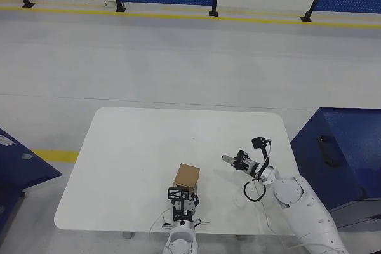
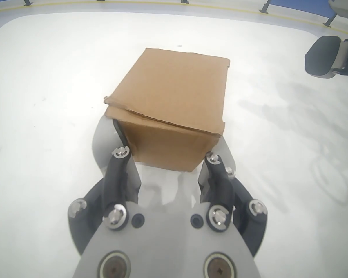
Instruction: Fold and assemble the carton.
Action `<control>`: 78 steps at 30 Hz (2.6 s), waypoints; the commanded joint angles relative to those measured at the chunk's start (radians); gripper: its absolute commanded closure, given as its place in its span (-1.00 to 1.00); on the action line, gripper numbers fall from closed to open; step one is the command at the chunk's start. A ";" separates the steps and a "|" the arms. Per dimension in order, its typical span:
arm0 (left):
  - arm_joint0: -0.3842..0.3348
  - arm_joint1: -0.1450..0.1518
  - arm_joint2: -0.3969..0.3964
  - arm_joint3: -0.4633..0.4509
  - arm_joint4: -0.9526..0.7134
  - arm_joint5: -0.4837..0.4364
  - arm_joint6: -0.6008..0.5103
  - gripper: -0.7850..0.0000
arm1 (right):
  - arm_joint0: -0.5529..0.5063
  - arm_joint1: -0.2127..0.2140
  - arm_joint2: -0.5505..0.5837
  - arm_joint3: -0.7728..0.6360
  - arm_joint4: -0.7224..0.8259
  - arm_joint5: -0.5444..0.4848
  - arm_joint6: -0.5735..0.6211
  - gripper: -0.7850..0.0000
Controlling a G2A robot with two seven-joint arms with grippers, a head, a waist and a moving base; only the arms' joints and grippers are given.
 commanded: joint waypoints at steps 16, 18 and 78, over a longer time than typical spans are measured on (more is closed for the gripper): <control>0.125 0.038 -0.292 -0.419 -0.674 -0.311 -0.574 0.72 | -0.034 0.015 0.067 0.009 0.098 -0.037 0.063 -1.00; 0.099 0.037 -0.314 -0.379 -0.744 -0.297 -0.624 0.44 | -0.037 0.016 0.069 0.012 0.097 -0.039 0.068 -1.00; -0.062 -0.019 0.001 -0.079 0.102 -0.135 -0.201 1.00 | -0.048 0.019 0.071 0.014 0.103 -0.091 0.073 -1.00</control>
